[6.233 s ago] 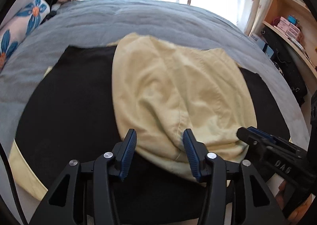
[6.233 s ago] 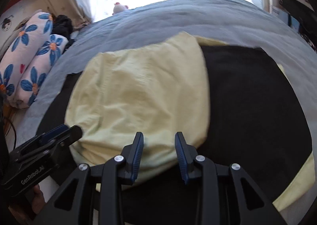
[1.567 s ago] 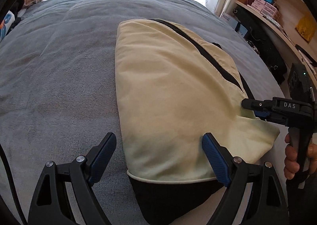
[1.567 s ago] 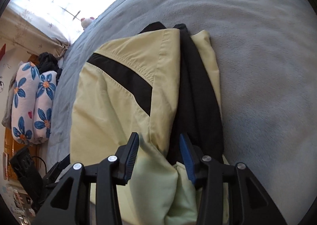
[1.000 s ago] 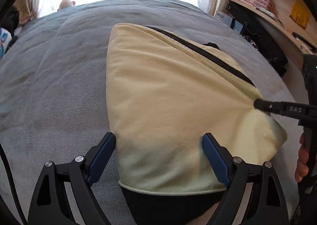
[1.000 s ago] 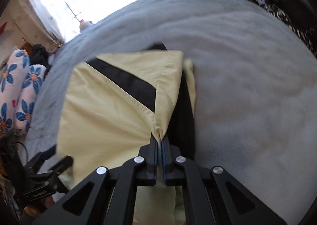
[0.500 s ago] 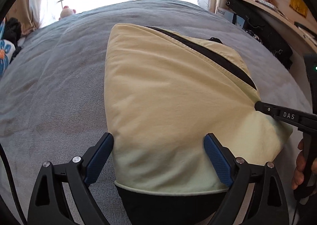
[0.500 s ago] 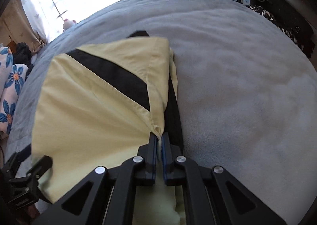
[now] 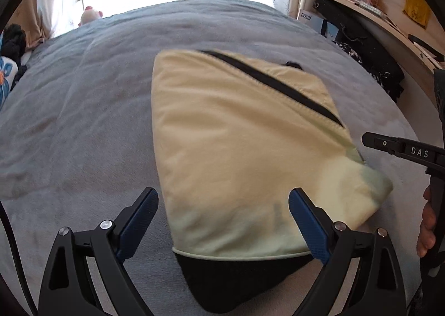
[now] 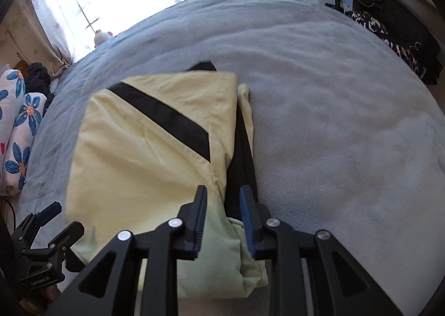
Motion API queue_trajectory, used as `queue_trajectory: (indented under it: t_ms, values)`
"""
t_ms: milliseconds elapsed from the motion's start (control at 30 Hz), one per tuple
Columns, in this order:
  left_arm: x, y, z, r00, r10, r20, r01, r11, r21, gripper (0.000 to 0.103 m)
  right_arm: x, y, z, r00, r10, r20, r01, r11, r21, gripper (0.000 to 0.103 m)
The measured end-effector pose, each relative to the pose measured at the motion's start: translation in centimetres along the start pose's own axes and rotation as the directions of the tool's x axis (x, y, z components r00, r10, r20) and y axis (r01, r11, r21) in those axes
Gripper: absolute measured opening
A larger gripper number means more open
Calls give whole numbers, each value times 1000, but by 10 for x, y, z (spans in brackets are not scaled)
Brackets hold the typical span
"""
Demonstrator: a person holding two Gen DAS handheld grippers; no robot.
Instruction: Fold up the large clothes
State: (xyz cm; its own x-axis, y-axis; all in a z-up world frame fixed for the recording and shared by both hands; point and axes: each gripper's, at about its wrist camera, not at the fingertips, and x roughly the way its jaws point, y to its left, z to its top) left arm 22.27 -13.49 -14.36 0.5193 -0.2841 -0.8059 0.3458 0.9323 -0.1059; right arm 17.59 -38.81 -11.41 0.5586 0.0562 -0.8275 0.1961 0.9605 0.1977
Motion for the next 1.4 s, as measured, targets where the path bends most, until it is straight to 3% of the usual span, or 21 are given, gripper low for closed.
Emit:
queue_trajectory:
  t_ms: [233, 333, 533, 633, 800, 900, 1033, 1267, 1400]
  values:
    - [-31, 13, 38, 999, -9, 36, 8, 1000, 27, 94, -25, 14, 34, 997, 65, 38, -64, 997, -32, 32]
    - [-31, 19, 58, 999, -13, 31, 12, 1000, 28, 94, -23, 18, 55, 995, 94, 37, -93, 995, -19, 44]
    - [-6, 29, 95, 1000, -7, 11, 7, 1000, 12, 94, 5, 30, 96, 992, 123, 19, -122, 992, -31, 45]
    - [14, 31, 107, 1000, -20, 6, 20, 1000, 4, 94, 28, 37, 110, 983, 180, -18, -181, 983, -35, 45]
    - [51, 41, 114, 999, -36, -21, 35, 999, -36, 93, 76, 41, 120, 974, 207, -94, -211, 977, -32, 45]
    - [72, 48, 116, 998, -34, -48, 31, 998, -60, 92, 101, 35, 120, 975, 175, -137, -180, 983, -26, 45]
    - [93, 57, 111, 996, 11, -86, -16, 998, -63, 92, 117, 10, 117, 988, 59, -145, -62, 998, -14, 45]
    - [97, 69, 105, 996, -17, -90, 7, 994, -109, 92, 110, -24, 108, 986, 68, -155, -62, 997, 44, 45]
    - [81, 66, 105, 996, -8, -91, 0, 996, -91, 92, 93, -23, 107, 986, 82, -144, -77, 996, 40, 46]
